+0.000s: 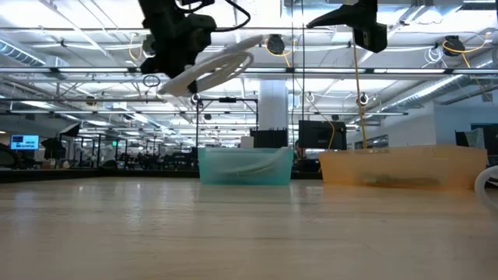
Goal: Pick & Place USB Port
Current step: Put the top white charger cable into the green bin
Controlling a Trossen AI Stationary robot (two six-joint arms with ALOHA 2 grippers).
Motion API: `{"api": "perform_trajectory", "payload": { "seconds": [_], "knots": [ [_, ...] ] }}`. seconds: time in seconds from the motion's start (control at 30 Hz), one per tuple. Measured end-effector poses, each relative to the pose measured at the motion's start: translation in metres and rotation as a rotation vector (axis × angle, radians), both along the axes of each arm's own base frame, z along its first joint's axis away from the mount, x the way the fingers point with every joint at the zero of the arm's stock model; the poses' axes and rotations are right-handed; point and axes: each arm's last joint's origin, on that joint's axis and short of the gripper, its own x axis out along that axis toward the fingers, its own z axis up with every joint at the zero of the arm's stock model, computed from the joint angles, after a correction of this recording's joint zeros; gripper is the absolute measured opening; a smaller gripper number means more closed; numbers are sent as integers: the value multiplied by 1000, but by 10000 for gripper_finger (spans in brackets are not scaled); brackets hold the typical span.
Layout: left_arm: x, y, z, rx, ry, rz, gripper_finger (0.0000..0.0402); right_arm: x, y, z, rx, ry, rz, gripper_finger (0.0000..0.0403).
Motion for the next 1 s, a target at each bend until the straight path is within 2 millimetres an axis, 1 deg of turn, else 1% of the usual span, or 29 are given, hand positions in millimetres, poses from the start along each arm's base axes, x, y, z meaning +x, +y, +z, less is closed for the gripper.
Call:
{"api": "perform_trajectory", "payload": {
  "seconds": [0.1,0.27,0.33,0.4,0.53,0.67,0.8,0.93,1.0],
  "knots": [
    [8,24,13,33,-76,21,34,1,-2,0,-2,0,-5,169],
    [19,72,22,95,-87,68,34,2,-7,0,-25,2,-12,169],
    [27,91,24,95,-99,74,34,2,-9,0,-29,2,-20,169],
    [34,108,21,91,-95,67,34,2,-12,1,-42,-1,-20,169],
    [51,131,5,62,-60,43,34,1,-18,4,-54,-10,-36,169],
    [67,144,-14,49,-5,10,34,-3,-27,11,-97,-32,-46,169],
    [75,148,-39,28,63,3,34,-12,-35,22,-171,-72,-41,169],
    [78,151,-50,47,106,-1,34,-22,-43,33,-220,-108,-53,169],
    [78,152,-51,73,115,-6,34,-26,-46,37,-237,-123,-60,169]
  ]
}}
